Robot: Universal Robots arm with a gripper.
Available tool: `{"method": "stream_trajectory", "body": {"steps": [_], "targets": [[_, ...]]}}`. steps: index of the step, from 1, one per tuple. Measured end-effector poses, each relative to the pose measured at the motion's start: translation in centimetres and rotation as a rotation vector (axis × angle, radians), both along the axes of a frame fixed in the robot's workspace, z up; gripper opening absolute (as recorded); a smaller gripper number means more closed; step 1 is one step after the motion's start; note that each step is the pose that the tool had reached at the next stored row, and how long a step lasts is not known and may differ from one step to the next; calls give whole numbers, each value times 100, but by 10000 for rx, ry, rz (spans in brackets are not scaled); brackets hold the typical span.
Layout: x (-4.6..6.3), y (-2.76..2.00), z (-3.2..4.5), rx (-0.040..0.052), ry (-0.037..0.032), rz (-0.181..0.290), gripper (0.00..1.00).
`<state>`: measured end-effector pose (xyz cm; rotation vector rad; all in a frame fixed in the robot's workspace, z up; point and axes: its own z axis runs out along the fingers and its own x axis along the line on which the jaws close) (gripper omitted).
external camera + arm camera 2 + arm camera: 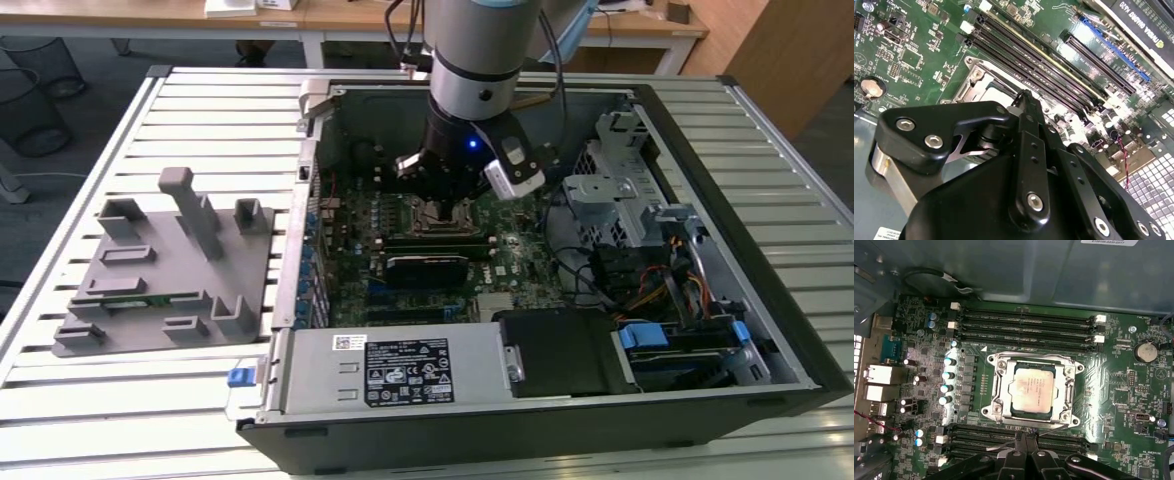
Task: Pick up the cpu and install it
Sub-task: 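Install the second cpu locking lever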
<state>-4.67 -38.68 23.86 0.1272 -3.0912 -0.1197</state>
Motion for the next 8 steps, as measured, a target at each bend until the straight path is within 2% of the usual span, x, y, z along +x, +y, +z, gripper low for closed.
{"method": "stream_trajectory", "body": {"steps": [5, 8], "targets": [[-16, -8, -8, 8, 16, 2, 11], [-17, -20, -9, 18, 241, 0, 11]]}}
